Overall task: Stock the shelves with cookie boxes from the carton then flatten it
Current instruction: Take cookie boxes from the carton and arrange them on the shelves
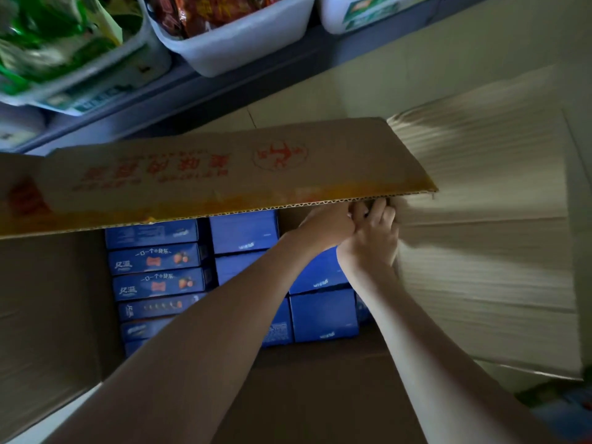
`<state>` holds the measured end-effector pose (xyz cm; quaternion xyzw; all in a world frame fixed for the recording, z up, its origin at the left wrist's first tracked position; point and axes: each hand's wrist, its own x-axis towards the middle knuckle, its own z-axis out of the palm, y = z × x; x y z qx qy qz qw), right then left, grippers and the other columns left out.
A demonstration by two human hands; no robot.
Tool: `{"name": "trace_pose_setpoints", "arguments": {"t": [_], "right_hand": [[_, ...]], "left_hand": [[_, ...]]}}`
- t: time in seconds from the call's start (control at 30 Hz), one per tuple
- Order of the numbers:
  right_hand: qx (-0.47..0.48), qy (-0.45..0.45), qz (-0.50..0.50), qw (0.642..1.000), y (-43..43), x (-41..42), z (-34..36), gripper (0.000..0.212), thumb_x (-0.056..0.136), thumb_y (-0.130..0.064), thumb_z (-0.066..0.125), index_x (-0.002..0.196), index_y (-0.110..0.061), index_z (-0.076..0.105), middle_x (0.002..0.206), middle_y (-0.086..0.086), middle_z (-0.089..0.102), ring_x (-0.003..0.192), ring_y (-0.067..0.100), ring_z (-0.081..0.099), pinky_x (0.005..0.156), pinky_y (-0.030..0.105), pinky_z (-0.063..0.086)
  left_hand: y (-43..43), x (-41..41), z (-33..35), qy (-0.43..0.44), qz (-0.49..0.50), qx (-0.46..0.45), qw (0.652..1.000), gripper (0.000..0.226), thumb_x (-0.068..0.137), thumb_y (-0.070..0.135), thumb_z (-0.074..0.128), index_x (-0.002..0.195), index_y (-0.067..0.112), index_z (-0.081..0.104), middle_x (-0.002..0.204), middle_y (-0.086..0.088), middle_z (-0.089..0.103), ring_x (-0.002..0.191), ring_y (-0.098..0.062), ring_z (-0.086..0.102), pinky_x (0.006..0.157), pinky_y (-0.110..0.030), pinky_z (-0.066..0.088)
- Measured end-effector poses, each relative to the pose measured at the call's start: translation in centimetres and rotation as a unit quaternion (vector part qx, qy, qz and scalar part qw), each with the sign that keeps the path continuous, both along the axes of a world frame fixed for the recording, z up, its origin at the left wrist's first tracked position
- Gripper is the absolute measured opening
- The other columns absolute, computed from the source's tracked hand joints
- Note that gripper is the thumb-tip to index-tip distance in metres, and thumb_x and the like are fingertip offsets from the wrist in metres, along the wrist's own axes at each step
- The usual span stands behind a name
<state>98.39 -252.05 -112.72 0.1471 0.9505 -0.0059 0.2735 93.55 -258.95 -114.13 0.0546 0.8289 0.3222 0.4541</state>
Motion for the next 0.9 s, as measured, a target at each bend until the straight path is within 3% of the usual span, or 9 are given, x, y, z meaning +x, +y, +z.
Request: {"name": "trace_pose_setpoints", "arguments": {"t": [0.1, 0.2, 0.3, 0.37, 0.47, 0.57, 0.67, 0.77, 0.9], "right_hand": [[0.024, -0.006, 0.009, 1.000, -0.4, 0.3, 0.8, 0.045, 0.087, -0.022, 0.053, 0.125, -0.014, 0.032, 0.139, 0.017, 0.031, 0.126, 0.032, 0.030, 0.100, 0.037, 0.030], [0.019, -0.005, -0.013, 1.000, -1.3, 0.2, 1.9, 0.038, 0.086, -0.018, 0.052, 0.119, -0.013, 0.033, 0.130, 0.018, 0.042, 0.119, 0.033, 0.037, 0.098, 0.038, 0.028], [-0.002, -0.005, -0.043, 0.999, -2.0, 0.6, 3.5, 0.037, 0.088, -0.013, 0.052, 0.119, -0.011, 0.034, 0.126, 0.018, 0.046, 0.117, 0.035, 0.043, 0.099, 0.041, 0.031], [-0.020, 0.019, -0.070, 0.997, -1.9, 1.3, 4.9, 0.039, 0.086, -0.011, 0.056, 0.119, -0.009, 0.037, 0.125, 0.015, 0.046, 0.116, 0.033, 0.043, 0.098, 0.040, 0.033], [-0.058, 0.070, -0.080, 0.993, -1.5, 3.0, 7.8, 0.041, 0.082, -0.005, 0.061, 0.118, -0.007, 0.042, 0.123, 0.014, 0.048, 0.112, 0.032, 0.044, 0.092, 0.040, 0.036], [-0.101, 0.115, -0.078, 0.985, -1.5, 3.9, 12.6, 0.035, 0.083, -0.004, 0.057, 0.117, -0.005, 0.047, 0.121, 0.014, 0.050, 0.108, 0.034, 0.045, 0.088, 0.041, 0.036], [-0.167, 0.121, -0.062, 0.977, -2.4, 3.6, 18.6, 0.037, 0.083, -0.004, 0.058, 0.118, -0.008, 0.048, 0.124, 0.010, 0.048, 0.112, 0.031, 0.042, 0.094, 0.040, 0.034], [-0.202, 0.122, -0.030, 0.971, -3.8, 2.9, 25.2, 0.039, 0.081, -0.003, 0.057, 0.119, -0.010, 0.048, 0.122, 0.007, 0.050, 0.111, 0.028, 0.041, 0.093, 0.034, 0.029], [-0.266, 0.137, 0.017, 0.954, -5.8, 1.9, 34.8, 0.043, 0.078, -0.006, 0.062, 0.119, -0.009, 0.050, 0.119, 0.009, 0.053, 0.110, 0.030, 0.043, 0.088, 0.032, 0.029]], "left_hand": [[-0.4, 0.9, 0.8, -0.031, 0.100, 0.035, 0.994, 0.035, 0.094, 0.009, 0.039, 0.122, 0.019, 0.057, 0.109, -0.007, 0.064, 0.089, -0.021, 0.061, 0.066, -0.032, 0.051], [-1.1, 1.4, 1.8, -0.073, 0.227, 0.072, 0.968, 0.039, 0.093, 0.010, 0.042, 0.126, 0.024, 0.055, 0.112, -0.003, 0.064, 0.098, -0.022, 0.061, 0.083, -0.036, 0.054], [-1.2, 2.2, 3.1, -0.162, 0.292, 0.087, 0.939, 0.022, 0.096, 0.019, 0.042, 0.104, 0.020, 0.062, 0.091, -0.002, 0.061, 0.086, -0.018, 0.055, 0.079, -0.034, 0.047], [-1.2, 2.6, 4.4, -0.180, 0.271, 0.088, 0.941, 0.027, 0.099, 0.023, 0.040, 0.109, 0.014, 0.063, 0.096, -0.005, 0.061, 0.087, -0.016, 0.053, 0.083, -0.035, 0.046], [-1.1, 3.7, 7.5, -0.128, 0.227, 0.075, 0.963, 0.031, 0.098, 0.025, 0.043, 0.124, 0.018, 0.059, 0.116, -0.005, 0.063, 0.102, -0.018, 0.058, 0.087, -0.029, 0.048], [-1.8, 4.9, 12.0, -0.122, 0.231, 0.119, 0.958, 0.034, 0.093, 0.007, 0.048, 0.127, 0.012, 0.052, 0.115, -0.005, 0.058, 0.100, -0.016, 0.054, 0.071, -0.015, 0.043], [-3.9, 5.4, 18.2, -0.156, 0.256, 0.181, 0.937, 0.033, 0.091, -0.003, 0.047, 0.120, 0.013, 0.043, 0.098, 0.000, 0.049, 0.089, -0.009, 0.048, 0.071, -0.017, 0.040], [-6.0, 4.5, 25.0, -0.134, 0.220, 0.159, 0.953, 0.045, 0.087, -0.007, 0.050, 0.124, 0.016, 0.040, 0.096, 0.007, 0.047, 0.086, -0.004, 0.047, 0.063, -0.009, 0.041], [-8.7, 2.7, 34.9, -0.078, 0.139, 0.102, 0.982, 0.057, 0.081, 0.003, 0.067, 0.129, 0.013, 0.038, 0.109, 0.000, 0.052, 0.096, -0.015, 0.052, 0.060, -0.012, 0.040]]}}
